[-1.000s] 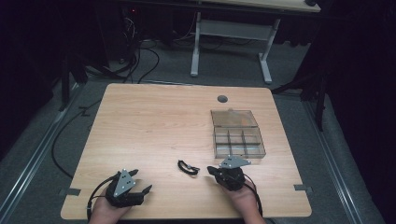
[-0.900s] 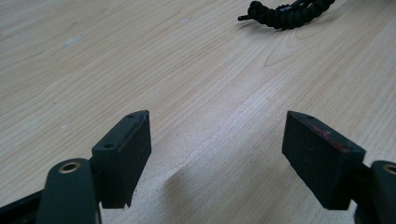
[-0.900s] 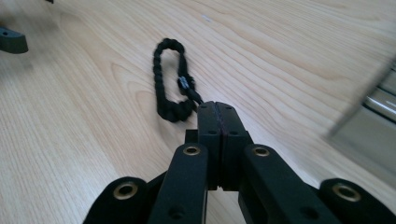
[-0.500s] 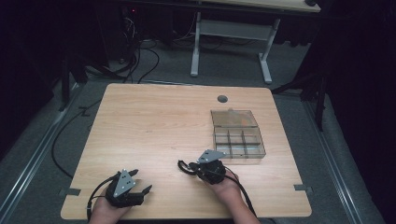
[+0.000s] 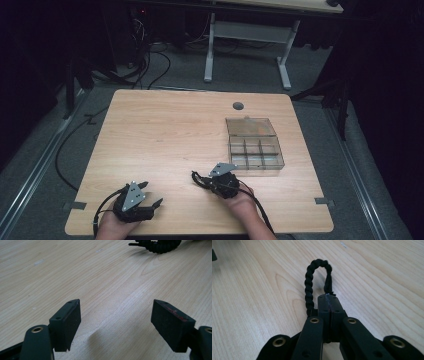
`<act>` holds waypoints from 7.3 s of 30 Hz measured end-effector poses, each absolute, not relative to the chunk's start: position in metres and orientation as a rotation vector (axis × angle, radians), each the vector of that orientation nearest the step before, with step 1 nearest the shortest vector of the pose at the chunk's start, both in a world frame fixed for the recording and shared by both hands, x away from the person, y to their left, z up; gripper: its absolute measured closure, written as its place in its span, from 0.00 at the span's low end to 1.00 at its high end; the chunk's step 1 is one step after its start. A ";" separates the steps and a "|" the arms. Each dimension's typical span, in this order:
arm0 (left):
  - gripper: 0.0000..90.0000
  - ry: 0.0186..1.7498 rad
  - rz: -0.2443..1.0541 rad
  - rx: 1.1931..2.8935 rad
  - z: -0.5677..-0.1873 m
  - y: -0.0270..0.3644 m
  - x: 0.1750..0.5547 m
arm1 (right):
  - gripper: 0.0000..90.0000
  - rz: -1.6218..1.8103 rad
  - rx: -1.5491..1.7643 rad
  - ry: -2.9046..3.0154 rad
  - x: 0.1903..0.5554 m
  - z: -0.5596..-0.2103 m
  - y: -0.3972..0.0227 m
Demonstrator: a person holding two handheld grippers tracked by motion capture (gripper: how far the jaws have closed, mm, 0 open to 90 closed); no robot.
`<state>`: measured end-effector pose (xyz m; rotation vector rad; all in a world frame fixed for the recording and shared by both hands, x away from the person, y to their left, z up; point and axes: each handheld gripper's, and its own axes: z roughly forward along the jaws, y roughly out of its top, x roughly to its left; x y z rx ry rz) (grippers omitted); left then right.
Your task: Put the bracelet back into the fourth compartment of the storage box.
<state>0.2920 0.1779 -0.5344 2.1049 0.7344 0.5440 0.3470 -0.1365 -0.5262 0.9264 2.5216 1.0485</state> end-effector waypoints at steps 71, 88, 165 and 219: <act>0.28 0.740 0.550 2.117 -0.535 0.176 0.292 | 0.99 0.990 1.169 2.339 0.288 -0.522 -0.262; 0.28 0.738 0.548 2.118 -0.535 0.176 0.292 | 0.99 0.956 1.270 2.267 0.290 -0.525 -0.273; 0.28 0.722 0.517 2.117 -0.535 0.177 0.292 | 0.65 0.275 1.547 2.707 0.347 -0.475 -0.246; 0.28 0.721 0.514 2.126 -0.535 0.177 0.292 | 0.66 0.094 1.415 2.766 0.369 -0.489 -0.204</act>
